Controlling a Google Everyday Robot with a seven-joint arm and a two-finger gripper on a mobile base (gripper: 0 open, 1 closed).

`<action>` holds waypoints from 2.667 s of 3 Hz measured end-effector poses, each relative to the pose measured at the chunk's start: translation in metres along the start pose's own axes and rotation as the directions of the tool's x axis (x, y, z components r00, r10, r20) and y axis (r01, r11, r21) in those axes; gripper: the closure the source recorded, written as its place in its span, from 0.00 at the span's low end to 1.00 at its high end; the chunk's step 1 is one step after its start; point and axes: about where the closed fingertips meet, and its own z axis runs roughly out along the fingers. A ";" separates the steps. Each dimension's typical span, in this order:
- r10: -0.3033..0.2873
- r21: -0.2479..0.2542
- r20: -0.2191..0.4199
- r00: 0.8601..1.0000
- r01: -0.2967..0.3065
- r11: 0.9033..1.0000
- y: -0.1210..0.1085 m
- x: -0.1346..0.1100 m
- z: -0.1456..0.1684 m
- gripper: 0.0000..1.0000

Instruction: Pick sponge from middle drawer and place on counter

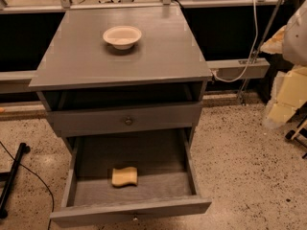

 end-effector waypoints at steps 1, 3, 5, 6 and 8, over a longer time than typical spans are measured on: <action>0.000 0.000 0.000 1.000 0.000 1.000 0.000 0.000 0.000 0.00; 0.070 -0.014 0.226 0.972 -0.069 0.998 0.050 0.012 0.069 0.00; 0.120 -0.037 0.361 0.925 -0.115 0.993 0.065 -0.005 0.118 0.00; 0.113 -0.076 0.364 0.924 -0.091 0.993 0.068 -0.005 0.128 0.00; 0.134 -0.135 0.499 0.856 -0.076 0.988 0.065 -0.027 0.219 0.00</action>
Offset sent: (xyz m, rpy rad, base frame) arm -0.0085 0.0167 -0.0681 0.2599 -0.1759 0.0269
